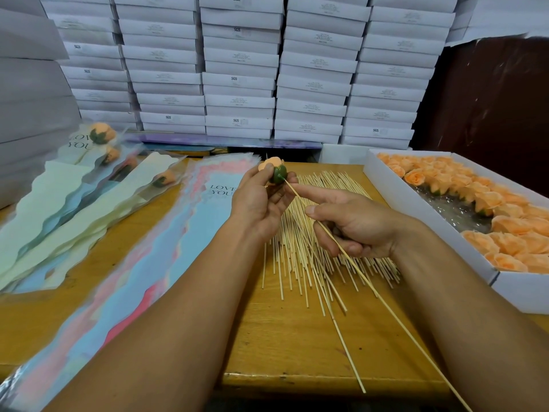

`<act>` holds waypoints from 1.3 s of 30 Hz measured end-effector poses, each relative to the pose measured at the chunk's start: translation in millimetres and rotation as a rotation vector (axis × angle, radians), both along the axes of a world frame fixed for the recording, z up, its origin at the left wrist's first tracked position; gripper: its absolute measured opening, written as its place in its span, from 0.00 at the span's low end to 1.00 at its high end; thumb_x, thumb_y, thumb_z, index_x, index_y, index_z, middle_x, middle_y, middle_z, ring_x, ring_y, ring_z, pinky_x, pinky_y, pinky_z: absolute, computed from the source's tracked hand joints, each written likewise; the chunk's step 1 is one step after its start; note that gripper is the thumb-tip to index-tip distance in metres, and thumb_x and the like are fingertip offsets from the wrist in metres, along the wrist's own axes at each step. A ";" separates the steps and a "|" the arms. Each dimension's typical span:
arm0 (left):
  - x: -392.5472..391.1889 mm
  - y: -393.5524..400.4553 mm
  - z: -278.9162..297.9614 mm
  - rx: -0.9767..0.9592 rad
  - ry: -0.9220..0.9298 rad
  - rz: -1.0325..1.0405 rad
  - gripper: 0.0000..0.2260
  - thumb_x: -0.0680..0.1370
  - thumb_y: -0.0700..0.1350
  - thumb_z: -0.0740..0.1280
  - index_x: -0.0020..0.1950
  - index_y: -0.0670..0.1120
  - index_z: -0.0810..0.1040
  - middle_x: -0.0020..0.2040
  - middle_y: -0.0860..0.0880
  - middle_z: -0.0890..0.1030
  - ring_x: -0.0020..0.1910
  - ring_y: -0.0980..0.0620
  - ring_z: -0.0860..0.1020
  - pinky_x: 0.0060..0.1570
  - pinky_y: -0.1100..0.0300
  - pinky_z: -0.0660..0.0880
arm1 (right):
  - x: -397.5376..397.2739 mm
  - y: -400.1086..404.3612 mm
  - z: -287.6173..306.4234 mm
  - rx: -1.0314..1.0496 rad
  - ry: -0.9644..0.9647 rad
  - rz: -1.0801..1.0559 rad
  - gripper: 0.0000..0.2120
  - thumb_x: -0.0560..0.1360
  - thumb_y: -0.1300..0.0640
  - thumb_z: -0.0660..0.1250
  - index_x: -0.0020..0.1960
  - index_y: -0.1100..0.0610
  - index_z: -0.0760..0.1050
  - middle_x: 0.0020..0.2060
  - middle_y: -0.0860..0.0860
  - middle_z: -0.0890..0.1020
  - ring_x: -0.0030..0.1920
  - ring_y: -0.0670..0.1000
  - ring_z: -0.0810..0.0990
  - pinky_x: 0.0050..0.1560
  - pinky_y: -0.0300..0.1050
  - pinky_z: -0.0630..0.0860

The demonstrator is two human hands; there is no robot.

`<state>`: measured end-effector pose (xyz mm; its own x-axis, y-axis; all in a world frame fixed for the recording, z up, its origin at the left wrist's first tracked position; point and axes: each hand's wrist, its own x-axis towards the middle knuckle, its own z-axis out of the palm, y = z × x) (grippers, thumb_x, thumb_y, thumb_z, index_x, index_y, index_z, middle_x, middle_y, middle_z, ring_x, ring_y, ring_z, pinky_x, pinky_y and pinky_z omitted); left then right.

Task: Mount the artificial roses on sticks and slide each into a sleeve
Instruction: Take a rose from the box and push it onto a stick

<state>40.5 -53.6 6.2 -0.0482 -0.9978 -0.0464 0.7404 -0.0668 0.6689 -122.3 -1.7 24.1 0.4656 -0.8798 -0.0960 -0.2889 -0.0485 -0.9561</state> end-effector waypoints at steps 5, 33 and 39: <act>-0.2 -0.5 -0.4 -0.014 -0.011 -0.005 0.08 0.83 0.39 0.62 0.62 0.43 0.74 0.42 0.40 0.83 0.38 0.47 0.84 0.43 0.55 0.82 | -0.5 -1.0 -0.3 -0.002 0.004 -0.006 0.24 0.86 0.57 0.54 0.79 0.39 0.59 0.26 0.56 0.77 0.18 0.45 0.68 0.18 0.37 0.57; -1.9 1.7 -6.5 0.008 -0.201 -0.148 0.03 0.78 0.40 0.70 0.45 0.43 0.79 0.37 0.45 0.81 0.40 0.50 0.81 0.43 0.56 0.82 | 0.7 -5.2 -4.3 -0.008 -0.001 -0.048 0.25 0.86 0.56 0.55 0.78 0.36 0.57 0.28 0.56 0.79 0.19 0.45 0.69 0.17 0.35 0.61; -0.9 1.0 -7.0 0.064 -0.239 -0.113 0.04 0.77 0.41 0.72 0.44 0.42 0.81 0.32 0.48 0.81 0.30 0.55 0.79 0.34 0.62 0.79 | 2.2 -3.3 -4.1 -0.012 0.007 -0.065 0.25 0.85 0.55 0.57 0.78 0.36 0.58 0.29 0.56 0.80 0.20 0.45 0.70 0.16 0.36 0.62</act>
<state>39.6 -52.6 -0.8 -0.1394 -0.9814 -0.1323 0.5473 -0.1877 0.8156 -120.1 -5.0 20.0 0.4063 -0.9094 -0.0889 -0.2988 -0.0403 -0.9535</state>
